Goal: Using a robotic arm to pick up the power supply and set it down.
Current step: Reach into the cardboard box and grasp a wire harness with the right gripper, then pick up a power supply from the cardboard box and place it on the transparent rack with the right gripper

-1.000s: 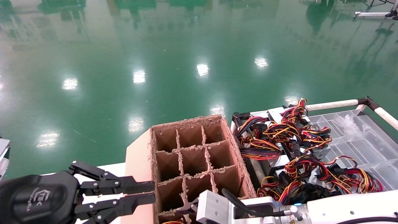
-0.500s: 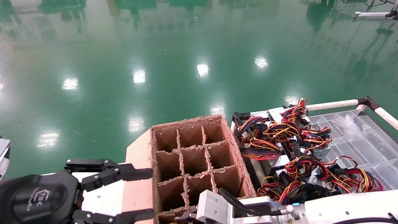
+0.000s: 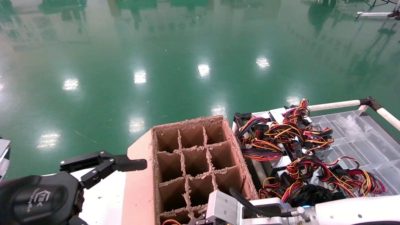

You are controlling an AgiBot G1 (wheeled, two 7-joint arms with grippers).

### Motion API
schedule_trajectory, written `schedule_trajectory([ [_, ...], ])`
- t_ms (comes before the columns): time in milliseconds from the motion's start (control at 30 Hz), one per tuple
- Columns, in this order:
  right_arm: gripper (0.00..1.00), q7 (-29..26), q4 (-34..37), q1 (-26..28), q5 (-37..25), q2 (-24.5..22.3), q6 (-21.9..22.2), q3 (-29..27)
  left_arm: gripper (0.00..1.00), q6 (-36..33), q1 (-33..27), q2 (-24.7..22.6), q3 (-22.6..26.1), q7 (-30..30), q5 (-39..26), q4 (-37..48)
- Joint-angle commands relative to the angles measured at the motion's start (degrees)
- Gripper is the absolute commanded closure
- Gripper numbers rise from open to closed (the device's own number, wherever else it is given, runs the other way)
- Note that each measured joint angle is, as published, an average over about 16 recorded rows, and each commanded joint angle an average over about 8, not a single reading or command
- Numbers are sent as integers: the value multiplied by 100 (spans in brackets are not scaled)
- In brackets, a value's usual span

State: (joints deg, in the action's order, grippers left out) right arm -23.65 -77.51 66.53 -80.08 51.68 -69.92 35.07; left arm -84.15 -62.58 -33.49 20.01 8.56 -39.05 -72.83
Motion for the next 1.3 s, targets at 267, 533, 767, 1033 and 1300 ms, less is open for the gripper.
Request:
schedule_trajectory([
  [267,100,3,5,-185,685,-226,-53,-317,0,0,0,0,1,0,1,0],
  [533,100,12,10,-346,1741,-616,-137,-898,0,1,0,1,2,-1,1,0],
  [767,100,108,47,-432,2803,-1007,-197,-1591,0,1,-1,1,2,-1,1,0],
  [1033,100,246,228,-286,3515,-1597,-302,-2285,0,1,-1,1,3,-1,2,0],
  [1300,100,567,946,224,3573,-2479,-785,-2734,0,1,-1,1,4,-2,2,0],
])
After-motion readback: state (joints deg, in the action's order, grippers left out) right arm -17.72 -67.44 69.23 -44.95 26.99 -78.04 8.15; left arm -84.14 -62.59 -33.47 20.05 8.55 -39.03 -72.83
